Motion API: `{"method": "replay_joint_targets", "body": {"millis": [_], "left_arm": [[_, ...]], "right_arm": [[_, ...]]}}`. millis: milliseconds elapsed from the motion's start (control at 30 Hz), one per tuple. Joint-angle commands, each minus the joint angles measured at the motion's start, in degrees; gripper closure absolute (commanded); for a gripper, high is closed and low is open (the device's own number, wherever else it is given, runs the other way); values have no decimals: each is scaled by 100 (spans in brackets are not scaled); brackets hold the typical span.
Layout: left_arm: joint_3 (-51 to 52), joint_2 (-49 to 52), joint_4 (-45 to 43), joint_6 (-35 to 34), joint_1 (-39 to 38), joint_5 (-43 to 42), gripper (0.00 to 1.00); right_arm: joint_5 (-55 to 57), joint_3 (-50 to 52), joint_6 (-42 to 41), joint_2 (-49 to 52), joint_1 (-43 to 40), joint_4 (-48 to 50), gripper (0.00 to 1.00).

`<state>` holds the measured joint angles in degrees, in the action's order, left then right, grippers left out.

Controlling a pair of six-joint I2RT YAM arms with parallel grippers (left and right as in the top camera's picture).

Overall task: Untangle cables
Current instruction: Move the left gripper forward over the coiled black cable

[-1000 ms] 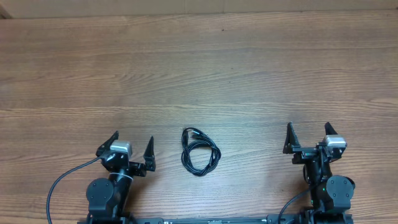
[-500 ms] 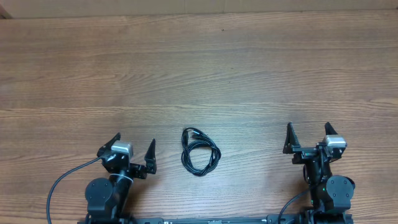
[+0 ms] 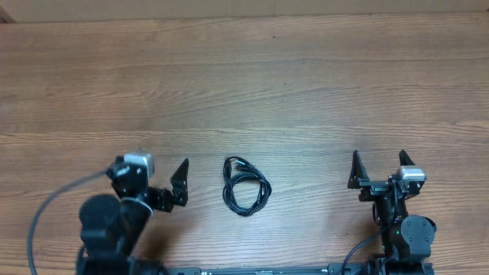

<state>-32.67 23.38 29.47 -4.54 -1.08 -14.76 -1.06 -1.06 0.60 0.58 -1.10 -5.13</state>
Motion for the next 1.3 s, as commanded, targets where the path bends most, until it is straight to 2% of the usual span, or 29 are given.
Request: {"method": "replay_joint_targets", "body": {"millis": [0,133,267,400,533,633,667,767,867,933,1100,1267], "left_arm": [[-999,824,476,-83,33,-343,1],[-2321,1971,1425,-81,31,-1290,0],[-2857,2656,1554,-83,31,-3211,0],[-2855,3069,1556,-142,31,-3971,1],[-2855,3547,1676,-221,28,-3998,0],[-2855,3882,1958,-796,-26,-3445,0],[-2855,4044,2201,-1276,-166,-2677,0],[-2855,4201,2575,-1932,-570,-1325,4],[-2855,4253,2811,-2787,-1115,-330,10],[-2855,4262,2979,-3451,-1488,214,11],[-2850,4356,3362,-4734,-2319,1167,11],[-2846,4725,3401,-5602,-2988,1471,10]], "right_arm": [[57,61,-37,-42,-24,35,0],[57,61,-37,-42,-24,35,0],[57,61,-37,-42,-24,33,0],[57,61,-37,-42,-24,35,0],[57,63,-37,-42,-24,35,0],[57,61,-37,-42,-24,35,0],[57,61,-37,-42,-24,33,0],[57,61,-37,-42,-24,35,0],[57,61,-37,-42,-24,33,0],[57,61,-37,-42,-24,35,0],[57,61,-37,-42,-24,35,0],[57,61,-37,-42,-24,33,0]]}}
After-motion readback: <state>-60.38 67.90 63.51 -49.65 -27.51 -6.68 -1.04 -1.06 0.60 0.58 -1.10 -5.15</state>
